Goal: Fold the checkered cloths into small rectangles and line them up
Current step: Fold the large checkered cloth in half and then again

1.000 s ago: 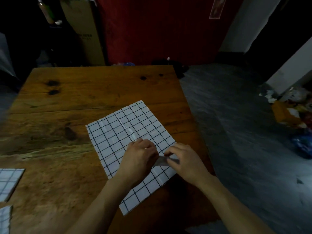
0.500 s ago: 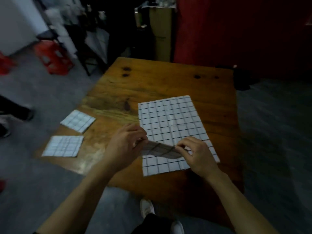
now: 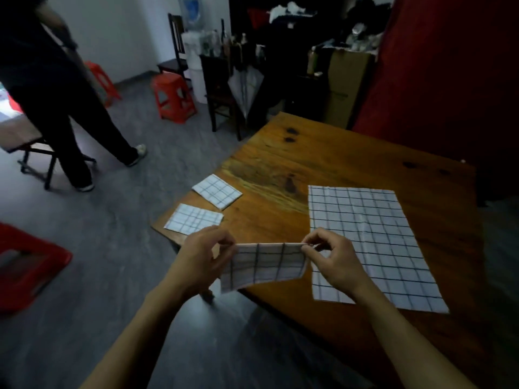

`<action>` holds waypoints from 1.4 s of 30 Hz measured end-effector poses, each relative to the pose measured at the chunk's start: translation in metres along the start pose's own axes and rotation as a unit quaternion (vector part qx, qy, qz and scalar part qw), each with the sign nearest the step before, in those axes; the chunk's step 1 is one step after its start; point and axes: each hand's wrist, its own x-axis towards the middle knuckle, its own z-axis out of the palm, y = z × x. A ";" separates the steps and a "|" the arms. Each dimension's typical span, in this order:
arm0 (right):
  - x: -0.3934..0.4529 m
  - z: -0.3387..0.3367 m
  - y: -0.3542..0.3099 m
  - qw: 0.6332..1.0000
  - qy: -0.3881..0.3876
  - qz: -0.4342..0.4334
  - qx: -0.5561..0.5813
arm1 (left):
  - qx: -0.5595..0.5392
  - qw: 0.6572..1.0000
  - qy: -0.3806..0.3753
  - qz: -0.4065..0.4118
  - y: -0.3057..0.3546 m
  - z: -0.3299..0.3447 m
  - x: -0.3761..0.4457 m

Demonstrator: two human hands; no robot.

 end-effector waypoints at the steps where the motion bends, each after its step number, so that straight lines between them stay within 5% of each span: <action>1: 0.006 0.014 -0.011 1.000 -0.006 0.007 0.008 | 0.008 1.000 -0.022 -0.015 -0.015 -0.011 -0.005; 5: 0.027 0.069 -0.042 0.998 -0.058 0.017 0.011 | 0.033 0.995 -0.078 -0.051 -0.072 -0.046 -0.022; 11: 0.050 0.115 -0.065 0.998 -0.054 0.021 0.016 | -0.050 0.995 -0.040 -0.073 -0.131 -0.072 -0.018; 20: 0.137 0.150 -0.045 0.995 0.007 0.068 0.078 | -0.163 0.974 0.034 -0.155 -0.186 -0.071 0.057; 27: 0.220 0.166 -0.015 0.979 0.082 0.087 0.166 | -0.190 0.957 -0.017 -0.220 -0.219 -0.067 0.127; 36: 0.256 0.153 0.014 0.961 0.142 0.164 0.172 | -0.224 0.948 -0.040 -0.221 -0.239 -0.040 0.220; 42: 0.263 0.158 0.032 0.920 0.161 0.297 0.199 | -0.231 0.944 -0.077 -0.224 -0.260 -0.015 0.267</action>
